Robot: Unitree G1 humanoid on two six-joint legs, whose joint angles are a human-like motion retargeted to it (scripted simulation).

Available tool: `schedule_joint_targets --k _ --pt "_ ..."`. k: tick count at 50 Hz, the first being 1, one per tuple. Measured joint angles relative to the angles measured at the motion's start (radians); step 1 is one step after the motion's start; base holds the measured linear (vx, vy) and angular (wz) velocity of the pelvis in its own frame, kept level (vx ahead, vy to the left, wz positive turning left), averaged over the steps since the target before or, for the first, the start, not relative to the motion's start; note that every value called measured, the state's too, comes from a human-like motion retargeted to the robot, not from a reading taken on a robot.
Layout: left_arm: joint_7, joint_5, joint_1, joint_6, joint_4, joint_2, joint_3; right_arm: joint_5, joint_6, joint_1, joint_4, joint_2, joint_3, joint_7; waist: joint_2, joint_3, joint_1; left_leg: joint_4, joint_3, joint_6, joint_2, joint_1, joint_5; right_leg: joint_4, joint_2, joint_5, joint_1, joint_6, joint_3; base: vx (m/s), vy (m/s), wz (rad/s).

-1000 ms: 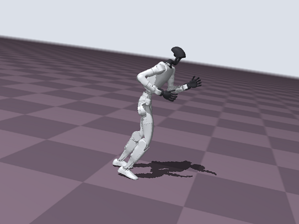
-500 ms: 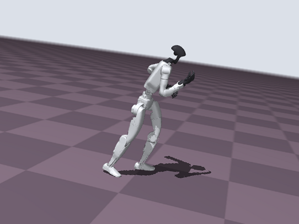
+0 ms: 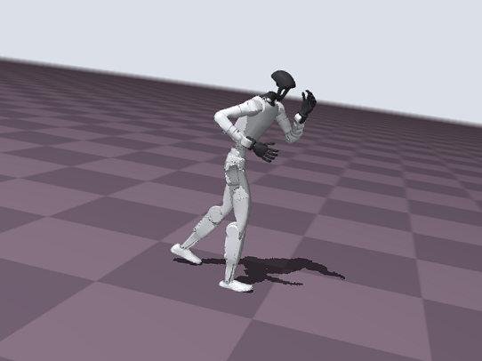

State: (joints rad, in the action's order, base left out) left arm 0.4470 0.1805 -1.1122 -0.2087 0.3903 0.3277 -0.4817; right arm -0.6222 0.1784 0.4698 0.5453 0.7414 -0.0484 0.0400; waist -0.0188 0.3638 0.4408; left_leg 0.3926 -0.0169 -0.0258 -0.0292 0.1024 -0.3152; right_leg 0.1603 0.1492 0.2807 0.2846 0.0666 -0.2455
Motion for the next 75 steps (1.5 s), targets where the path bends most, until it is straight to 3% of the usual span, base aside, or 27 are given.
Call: schedule_joint_targets --k 2,4,8,11,13,15,20,23,25,29,31,33,37,40,43,45,47,50,52,54,58,62,65,67,70,73,75 --pt "-0.018 0.064 0.020 -0.016 0.021 -0.060 0.043 0.062 -0.012 -0.057 -0.016 -0.027 -0.015 -0.021 0.021 0.006 -0.004 0.100 0.001 0.031 0.014 0.033 0.028 -0.058 0.009 -0.046 -0.022 0.002 -0.033 1.15 -0.36 -0.45" --pt "-0.019 0.062 0.126 -0.030 0.039 -0.117 0.118 0.110 -0.001 -0.161 -0.064 -0.078 -0.076 -0.056 0.022 0.021 -0.040 0.301 -0.020 0.068 0.005 0.004 0.073 0.002 -0.008 -0.064 -0.043 -0.050 -0.011 1.10 -0.32 -1.09" --pt "0.053 -0.142 0.588 0.025 -0.003 -0.196 0.247 0.204 0.072 -0.473 -0.200 -0.232 -0.282 -0.170 -0.016 0.061 -0.156 0.734 -0.066 0.110 -0.040 -0.162 0.112 0.263 -0.086 0.118 -0.040 -0.123 0.094 1.05 -0.20 -1.60" --pt "-0.079 0.061 1.005 -0.040 -0.040 -0.180 0.266 0.215 0.105 -0.709 -0.172 -0.400 -0.347 -0.224 0.004 0.049 -0.277 0.873 -0.116 0.158 -0.046 -0.303 0.039 0.312 -0.093 0.172 -0.091 -0.091 0.147 1.04 -0.09 -1.32" --pt "-0.177 0.229 1.234 -0.071 -0.018 -0.072 0.266 0.171 0.111 -0.844 -0.112 -0.520 -0.344 -0.244 0.044 0.018 -0.386 0.852 -0.161 0.187 -0.045 -0.392 -0.007 0.278 -0.080 0.164 -0.141 -0.064 0.187 1.04 -0.05 -1.10" --pt "-0.279 0.234 1.414 -0.081 -0.005 0.102 0.295 0.144 0.126 -0.958 -0.055 -0.607 -0.341 -0.248 0.093 -0.015 -0.509 0.736 -0.211 0.199 -0.043 -0.457 -0.049 0.221 -0.056 0.121 -0.195 -0.037 0.229 1.04 0.02 -1.04" --pt "-0.503 0.813 1.667 -0.037 0.035 0.267 0.375 -0.010 0.136 -1.146 0.051 -0.626 -0.429 -0.274 0.164 -0.023 -0.755 0.086 -0.375 0.186 -0.062 -0.428 -0.070 0.072 -0.007 -0.049 -0.363 0.039 0.291 1.06 0.17 -0.67" --pt "-0.606 0.972 1.683 -0.015 0.025 0.207 0.401 -0.106 0.109 -1.116 0.099 -0.574 -0.473 -0.164 0.111 0.015 -0.778 -0.179 -0.352 0.142 -0.071 -0.342 -0.027 0.068 -0.035 -0.119 -0.512 0.012 0.300 1.08 0.33 0.02" --pt "-0.622 0.932 1.617 -0.027 -0.013 0.145 0.385 -0.120 0.084 -1.039 0.108 -0.539 -0.484 -0.079 0.066 0.048 -0.749 -0.136 -0.276 0.155 -0.077 -0.305 -0.001 0.212 -0.054 -0.136 -0.554 -0.025 0.286 1.04 0.33 0.55" --pt "-0.456 0.503 1.293 -0.108 -0.170 0.059 0.280 0.122 0.160 -0.796 -0.007 -0.495 -0.466 -0.145 0.066 0.067 -0.641 0.159 -0.222 0.205 -0.054 -0.319 -0.212 0.827 -0.033 -0.057 -0.332 -0.045 0.261 0.95 0.24 0.83" --pt "-0.346 0.319 1.100 -0.095 -0.198 0.018 0.230 0.152 0.176 -0.644 -0.058 -0.484 -0.433 -0.194 0.065 0.057 -0.567 0.208 -0.214 0.174 -0.043 -0.307 -0.268 1.010 -0.014 0.031 -0.202 -0.081 0.237 0.90 0.15 0.85" --pt "-0.304 0.185 0.921 -0.067 -0.172 -0.019 0.221 0.116 0.163 -0.500 -0.040 -0.443 -0.370 -0.137 0.050 0.031 -0.463 0.189 -0.202 0.131 -0.037 -0.272 -0.278 1.050 -0.004 0.105 -0.095 -0.114 0.191 0.91 0.10 1.00" --pt "-0.227 0.029 0.650 -0.031 -0.088 -0.038 0.288 0.070 0.131 -0.331 0.083 -0.225 -0.259 -0.013 -0.017 -0.046 -0.211 0.077 -0.178 0.065 -0.049 -0.178 -0.206 0.722 -0.014 0.135 0.022 -0.099 0.056 0.96 -0.01 0.74" --pt "-0.193 0.158 0.537 -0.041 -0.039 -0.041 0.300 0.007 0.086 -0.294 0.116 -0.093 -0.223 -0.003 -0.035 -0.081 -0.074 -0.005 -0.180 0.042 -0.022 -0.069 -0.117 0.240 -0.026 0.040 0.010 -0.036 -0.029 1.05 -0.17 -0.20" --pt "-0.249 0.325 0.483 -0.054 -0.017 -0.057 0.257 -0.021 0.039 -0.253 0.101 -0.062 -0.186 0.001 0.005 -0.094 -0.022 -0.022 -0.183 0.034 0.041 0.062 -0.042 -0.084 -0.017 -0.075 -0.005 0.046 -0.138 1.11 -0.23 -0.87" --pt "-0.296 0.341 0.461 -0.047 -0.025 -0.070 0.214 0.000 0.022 -0.209 0.077 -0.096 -0.153 -0.006 0.042 -0.095 -0.035 0.059 -0.176 0.039 0.077 0.106 -0.001 -0.147 -0.012 -0.154 -0.014 0.057 -0.201 1.08 -0.20 -1.23" --pt "-0.330 0.300 0.470 -0.039 -0.055 -0.095 0.173 0.021 0.037 -0.184 0.032 -0.165 -0.144 -0.030 0.055 -0.082 -0.061 0.269 -0.167 0.043 0.078 0.068 0.030 -0.086 -0.014 -0.128 -0.030 -0.010 -0.188 0.99 -0.13 -1.19" --pt "-0.335 0.211 0.566 -0.007 -0.166 -0.145 0.139 0.029 0.079 -0.259 -0.104 -0.294 -0.217 -0.085 0.022 -0.027 -0.076 0.664 -0.209 0.095 -0.035 -0.054 -0.022 0.174 -0.031 0.078 -0.014 -0.121 -0.114 0.90 -0.06 -1.06" --pt "-0.293 0.210 0.706 0.008 -0.242 -0.185 0.153 0.055 0.097 -0.390 -0.183 -0.343 -0.277 -0.139 0.001 -0.004 -0.073 0.864 -0.249 0.176 -0.126 -0.152 -0.114 0.322 -0.038 0.163 0.001 -0.117 -0.072 0.84 -0.07 -1.19" --pt "-0.325 0.279 0.898 -0.005 -0.253 -0.204 0.211 0.113 0.104 -0.533 -0.197 -0.369 -0.308 -0.153 -0.005 -0.017 -0.094 0.954 -0.247 0.221 -0.150 -0.265 -0.155 0.344 -0.069 0.180 -0.014 -0.104 -0.012 0.79 -0.08 -1.80" --pt "-0.527 0.452 1.289 -0.010 -0.147 -0.120 0.360 0.206 0.081 -0.778 -0.120 -0.468 -0.350 -0.117 0.069 -0.040 -0.279 0.772 -0.216 0.202 -0.048 -0.395 -0.134 0.210 -0.111 0.097 -0.131 -0.069 0.196 0.73 0.00 -2.98" --pt "-0.614 0.517 1.567 -0.021 -0.112 0.048 0.485 0.177 0.110 -0.942 -0.083 -0.566 -0.467 -0.156 0.153 -0.075 -0.524 0.273 -0.221 0.171 -0.016 -0.381 -0.087 0.136 -0.090 0.012 -0.212 -0.004 0.390 0.69 0.17 -3.13" --pt "-0.656 0.520 1.710 0.003 -0.111 0.129 0.597 0.131 0.092 -1.061 -0.084 -0.579 -0.513 -0.103 0.153 -0.083 -0.655 -0.104 -0.085 0.143 -0.034 -0.331 -0.073 0.194 -0.104 0.041 -0.238 0.010 0.459 0.63 0.34 -2.69" --pt "-0.680 0.511 1.767 0.014 -0.104 0.134 0.644 0.133 0.091 -1.120 -0.075 -0.577 -0.533 -0.065 0.134 -0.076 -0.696 -0.200 0.064 0.120 -0.047 -0.309 -0.064 0.326 -0.106 0.123 -0.236 -0.010 0.433 0.57 0.44 -2.06" --pt "-0.673 0.466 1.742 0.020 -0.101 0.116 0.615 0.141 0.097 -1.129 -0.041 -0.588 -0.549 -0.048 0.112 -0.058 -0.692 -0.121 0.124 0.098 -0.039 -0.316 -0.045 0.637 -0.055 0.286 -0.182 -0.065 0.328 0.48 0.47 -1.06" --pt "-0.592 0.250 1.523 0.025 -0.166 0.125 0.492 0.122 0.115 -0.998 -0.046 -0.610 -0.547 -0.076 0.139 -0.004 -0.671 0.160 0.037 0.142 0.033 -0.374 -0.228 0.963 0.060 0.389 -0.100 -0.117 0.279 0.38 0.40 -0.61" --pt "-0.509 0.010 1.318 0.033 -0.220 0.127 0.414 0.268 0.131 -0.874 -0.099 -0.575 -0.529 -0.126 0.142 0.036 -0.658 0.295 -0.027 0.153 0.047 -0.381 -0.313 1.114 0.093 0.399 -0.061 -0.155 0.291 0.34 0.30 -1.02"
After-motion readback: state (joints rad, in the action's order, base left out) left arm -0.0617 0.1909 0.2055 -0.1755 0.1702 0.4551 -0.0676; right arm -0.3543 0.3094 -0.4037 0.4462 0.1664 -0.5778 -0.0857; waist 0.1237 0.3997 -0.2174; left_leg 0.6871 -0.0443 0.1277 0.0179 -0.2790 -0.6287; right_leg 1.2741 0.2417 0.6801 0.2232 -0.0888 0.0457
